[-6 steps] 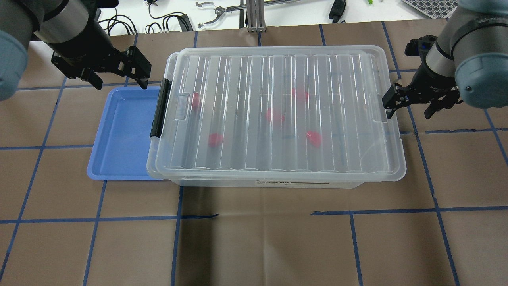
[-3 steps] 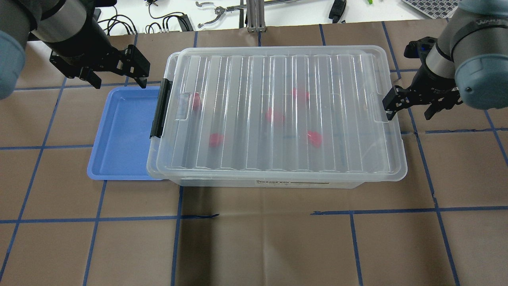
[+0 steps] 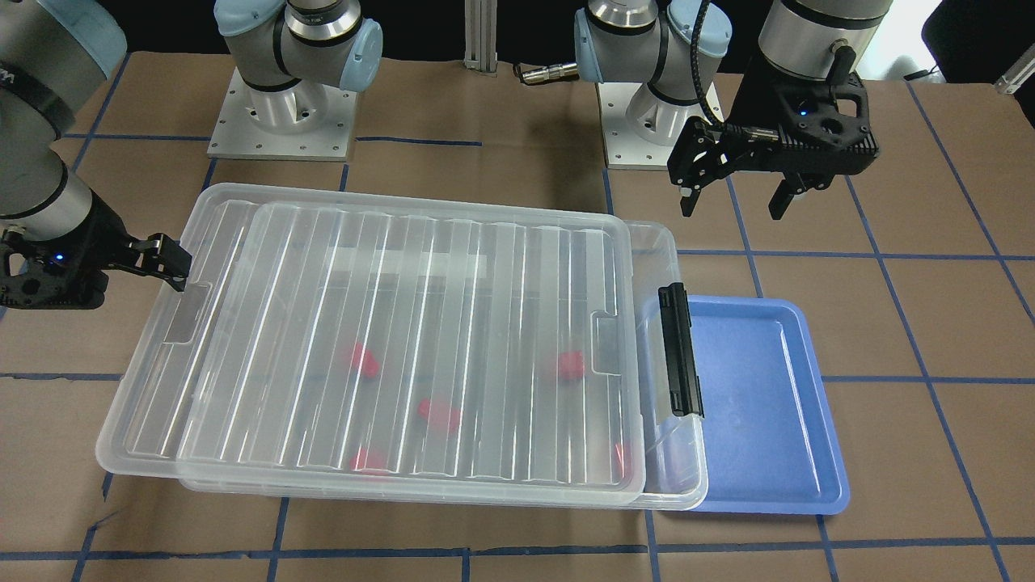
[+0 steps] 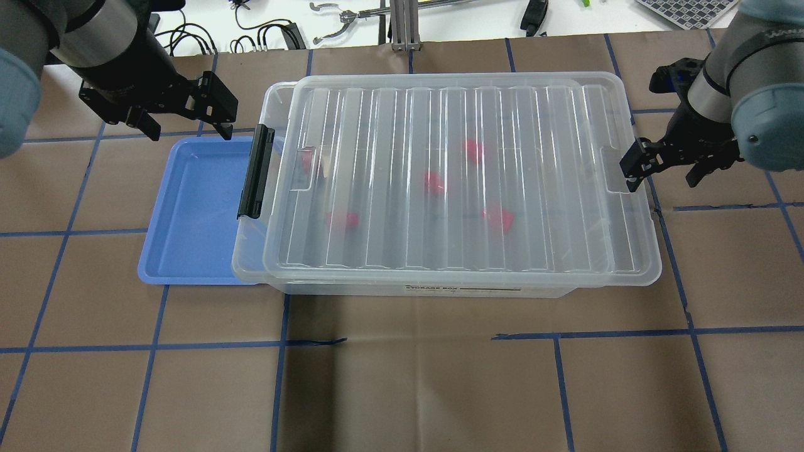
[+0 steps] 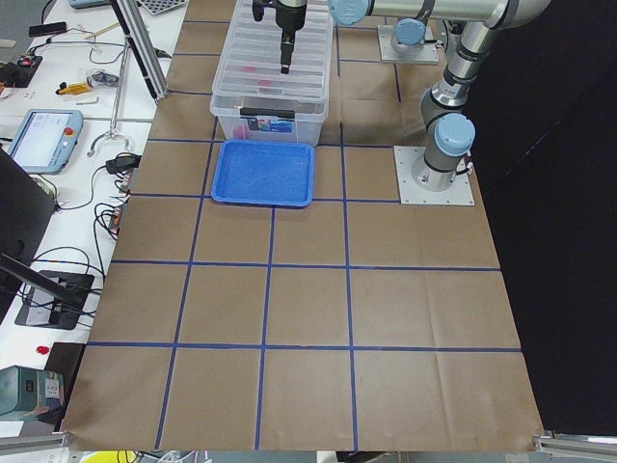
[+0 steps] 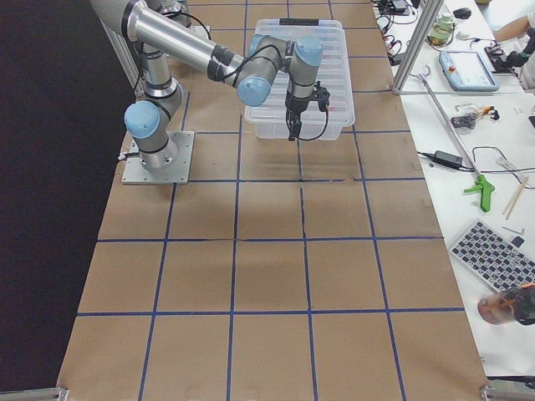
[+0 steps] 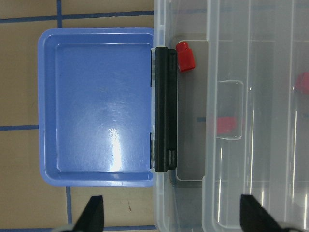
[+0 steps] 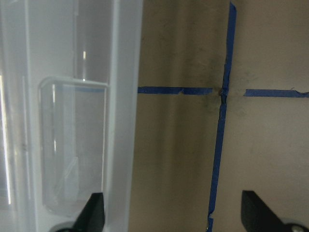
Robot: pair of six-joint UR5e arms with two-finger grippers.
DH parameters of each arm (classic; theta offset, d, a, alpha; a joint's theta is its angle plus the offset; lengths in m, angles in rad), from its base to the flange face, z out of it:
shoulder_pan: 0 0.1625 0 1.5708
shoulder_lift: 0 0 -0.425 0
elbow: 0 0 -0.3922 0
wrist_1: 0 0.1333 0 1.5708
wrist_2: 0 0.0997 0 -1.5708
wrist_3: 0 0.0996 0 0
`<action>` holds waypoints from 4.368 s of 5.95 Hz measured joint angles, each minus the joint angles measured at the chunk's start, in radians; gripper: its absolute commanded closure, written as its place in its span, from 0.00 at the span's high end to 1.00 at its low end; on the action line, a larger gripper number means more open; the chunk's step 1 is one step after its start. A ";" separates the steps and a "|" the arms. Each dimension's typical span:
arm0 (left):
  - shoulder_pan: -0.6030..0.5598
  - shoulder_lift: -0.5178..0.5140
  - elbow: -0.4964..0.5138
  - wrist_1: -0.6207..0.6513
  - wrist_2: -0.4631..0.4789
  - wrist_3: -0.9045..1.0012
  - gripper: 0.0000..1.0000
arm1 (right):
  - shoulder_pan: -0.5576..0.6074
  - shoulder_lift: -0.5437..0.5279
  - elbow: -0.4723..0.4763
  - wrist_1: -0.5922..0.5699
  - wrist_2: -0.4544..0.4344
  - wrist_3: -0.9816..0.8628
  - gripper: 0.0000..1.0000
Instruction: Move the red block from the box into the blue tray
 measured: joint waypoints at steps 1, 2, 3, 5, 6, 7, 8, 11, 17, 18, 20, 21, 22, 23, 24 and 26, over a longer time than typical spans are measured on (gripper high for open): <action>-0.001 -0.001 -0.002 0.000 0.000 0.003 0.98 | -0.023 0.000 0.000 -0.001 -0.001 -0.021 1.00; -0.001 -0.002 -0.005 0.001 0.001 0.010 0.98 | -0.043 0.000 -0.001 -0.001 -0.005 -0.038 1.00; -0.002 -0.005 -0.002 0.002 0.002 0.015 0.98 | -0.065 0.000 -0.002 -0.001 -0.013 -0.055 1.00; -0.009 -0.013 -0.002 0.002 -0.002 0.014 0.98 | -0.112 -0.001 -0.004 -0.002 -0.022 -0.091 1.00; -0.005 -0.019 -0.005 0.003 -0.033 0.014 0.98 | -0.127 -0.001 -0.004 -0.010 -0.024 -0.108 1.00; 0.003 -0.027 0.002 0.003 -0.074 0.030 0.98 | -0.145 -0.001 -0.004 -0.019 -0.025 -0.129 1.00; -0.001 -0.041 0.013 -0.009 -0.088 0.077 0.98 | -0.169 0.000 -0.005 -0.026 -0.025 -0.155 1.00; -0.022 -0.087 -0.010 -0.018 -0.043 0.272 0.94 | -0.216 -0.001 -0.009 -0.051 -0.054 -0.214 1.00; -0.103 -0.190 -0.165 0.251 -0.042 0.912 0.97 | -0.267 -0.025 -0.037 -0.038 -0.061 -0.223 1.00; -0.118 -0.228 -0.169 0.295 -0.046 1.040 0.97 | -0.258 -0.034 -0.084 -0.001 -0.058 -0.207 1.00; -0.162 -0.304 -0.181 0.381 -0.046 1.217 0.96 | -0.194 -0.039 -0.203 0.148 -0.052 -0.102 1.00; -0.177 -0.357 -0.189 0.436 -0.048 1.275 0.96 | -0.136 -0.039 -0.266 0.230 -0.054 -0.019 1.00; -0.185 -0.400 -0.197 0.471 -0.055 1.304 0.96 | -0.070 -0.040 -0.328 0.309 -0.055 0.076 1.00; -0.185 -0.427 -0.213 0.486 -0.068 1.311 0.96 | -0.010 -0.041 -0.366 0.360 -0.055 0.156 1.00; -0.183 -0.445 -0.231 0.501 -0.078 1.297 0.96 | 0.044 -0.045 -0.382 0.385 -0.053 0.226 1.00; -0.181 -0.469 -0.266 0.554 -0.080 1.256 0.37 | 0.159 -0.058 -0.389 0.409 -0.047 0.356 1.00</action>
